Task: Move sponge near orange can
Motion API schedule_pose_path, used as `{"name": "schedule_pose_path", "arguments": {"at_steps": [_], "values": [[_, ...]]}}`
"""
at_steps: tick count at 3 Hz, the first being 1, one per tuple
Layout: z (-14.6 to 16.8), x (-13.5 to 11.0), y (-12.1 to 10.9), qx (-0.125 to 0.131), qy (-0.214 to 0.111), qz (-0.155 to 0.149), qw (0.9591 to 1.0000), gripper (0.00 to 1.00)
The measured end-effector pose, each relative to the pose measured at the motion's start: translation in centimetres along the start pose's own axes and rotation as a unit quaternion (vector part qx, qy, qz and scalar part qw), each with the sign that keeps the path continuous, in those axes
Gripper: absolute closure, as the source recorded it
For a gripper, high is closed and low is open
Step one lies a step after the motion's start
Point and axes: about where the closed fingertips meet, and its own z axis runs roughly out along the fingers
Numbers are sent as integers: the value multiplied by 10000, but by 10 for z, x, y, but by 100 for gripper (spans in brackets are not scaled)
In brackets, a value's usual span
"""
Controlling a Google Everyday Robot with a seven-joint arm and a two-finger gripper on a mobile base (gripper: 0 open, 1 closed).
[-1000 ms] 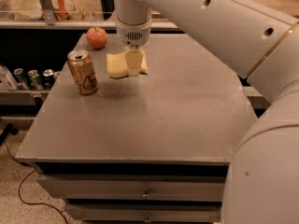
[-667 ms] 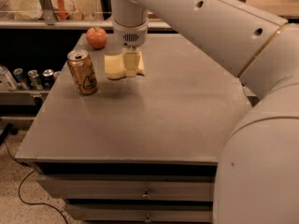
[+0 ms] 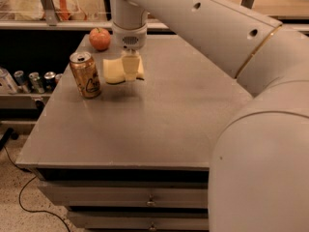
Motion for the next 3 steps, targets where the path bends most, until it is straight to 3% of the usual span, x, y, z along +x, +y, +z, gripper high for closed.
{"name": "schedule_pose_path", "arguments": {"at_steps": [2, 3], "values": [[7, -11, -1, -105, -121, -113, 9998, 12], [9, -17, -1, -156, -180, -190, 9995, 0]]}}
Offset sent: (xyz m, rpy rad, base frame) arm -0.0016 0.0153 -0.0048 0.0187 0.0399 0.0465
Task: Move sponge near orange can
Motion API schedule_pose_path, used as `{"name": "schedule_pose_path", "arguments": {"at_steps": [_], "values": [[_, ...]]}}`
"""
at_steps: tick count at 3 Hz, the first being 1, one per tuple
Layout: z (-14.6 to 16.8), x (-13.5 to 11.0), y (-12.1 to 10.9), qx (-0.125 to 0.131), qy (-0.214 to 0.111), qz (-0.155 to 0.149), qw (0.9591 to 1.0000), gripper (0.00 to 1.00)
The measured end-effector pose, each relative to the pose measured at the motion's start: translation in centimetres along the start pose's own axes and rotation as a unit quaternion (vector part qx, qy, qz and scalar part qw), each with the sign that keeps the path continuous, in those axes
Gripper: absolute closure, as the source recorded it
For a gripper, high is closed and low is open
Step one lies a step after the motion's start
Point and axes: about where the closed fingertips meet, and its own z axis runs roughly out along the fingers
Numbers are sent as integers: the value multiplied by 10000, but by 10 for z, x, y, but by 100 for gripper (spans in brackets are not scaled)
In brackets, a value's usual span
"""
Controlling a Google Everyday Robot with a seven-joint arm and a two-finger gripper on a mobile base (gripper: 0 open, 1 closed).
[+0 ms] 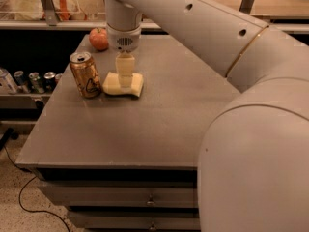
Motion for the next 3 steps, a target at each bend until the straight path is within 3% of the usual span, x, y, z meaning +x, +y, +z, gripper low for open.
{"name": "schedule_pose_path", "arguments": {"at_steps": [1, 2, 3], "values": [[1, -2, 0, -31, -31, -30, 10000, 0], [3, 26, -3, -29, -261, -241, 9994, 0], [4, 26, -4, -24, -267, -272, 9993, 0]]}}
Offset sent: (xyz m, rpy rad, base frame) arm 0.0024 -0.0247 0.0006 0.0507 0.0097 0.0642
